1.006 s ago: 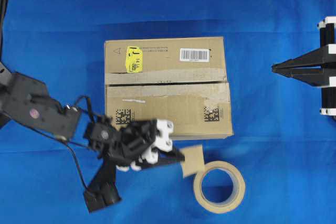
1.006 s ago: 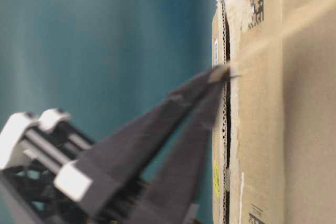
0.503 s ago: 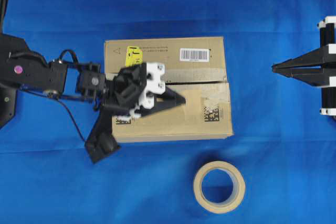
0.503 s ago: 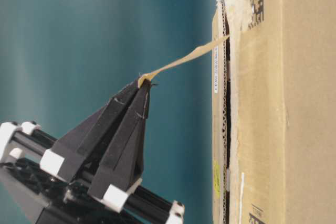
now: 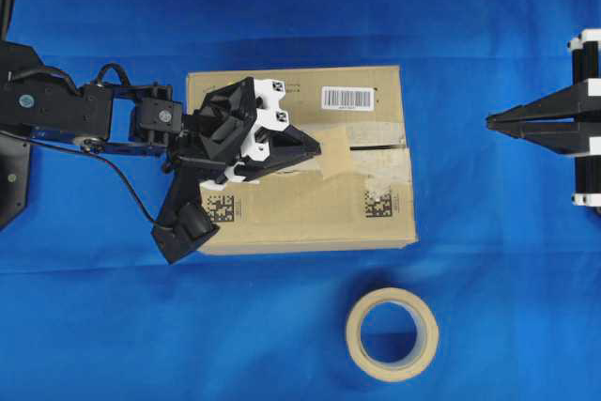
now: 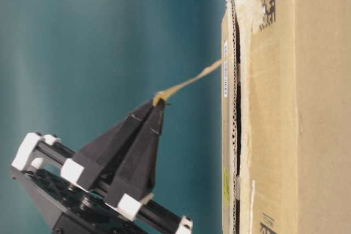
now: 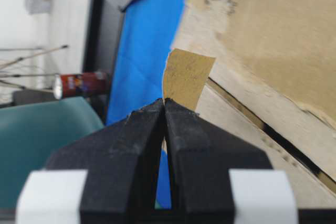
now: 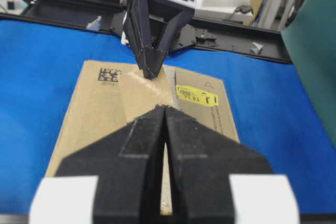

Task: Apply tape along the seams of the closed cardboard box to seal it securely.
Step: 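Pull the tape strip up onto the box's center seam with the left gripper, then bring the right gripper in to press the tape onto the seam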

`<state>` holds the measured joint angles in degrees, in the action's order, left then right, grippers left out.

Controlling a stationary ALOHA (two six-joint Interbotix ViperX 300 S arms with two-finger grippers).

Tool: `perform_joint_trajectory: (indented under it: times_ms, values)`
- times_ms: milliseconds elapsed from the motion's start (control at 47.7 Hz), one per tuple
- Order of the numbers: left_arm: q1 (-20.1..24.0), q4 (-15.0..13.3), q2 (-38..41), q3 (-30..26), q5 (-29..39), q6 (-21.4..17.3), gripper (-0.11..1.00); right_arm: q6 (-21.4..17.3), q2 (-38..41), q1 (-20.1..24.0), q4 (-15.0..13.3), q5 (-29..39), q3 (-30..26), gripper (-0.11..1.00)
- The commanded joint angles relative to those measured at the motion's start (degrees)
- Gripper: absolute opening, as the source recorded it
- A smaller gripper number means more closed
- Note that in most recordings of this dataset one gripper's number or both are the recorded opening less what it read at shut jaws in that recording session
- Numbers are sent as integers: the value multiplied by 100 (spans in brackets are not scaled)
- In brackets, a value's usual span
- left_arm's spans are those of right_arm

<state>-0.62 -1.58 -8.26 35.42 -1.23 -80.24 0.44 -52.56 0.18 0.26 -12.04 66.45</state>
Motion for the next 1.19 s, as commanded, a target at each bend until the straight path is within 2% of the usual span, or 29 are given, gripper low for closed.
perform_joint_trajectory:
  times_ms: [0, 670, 1173]
  values:
    - [62, 9, -114, -62, 149, 18, 0, 0, 44, -9, 0, -62, -132, 1]
    - [176, 0, -62, 53, 958, -114, 0, 0, 255, -18, 0, -132, -105, 1]
    - [185, 9, 9, 18, 1143, -246, 0, 0, 536, -18, 0, -308, -185, 3]
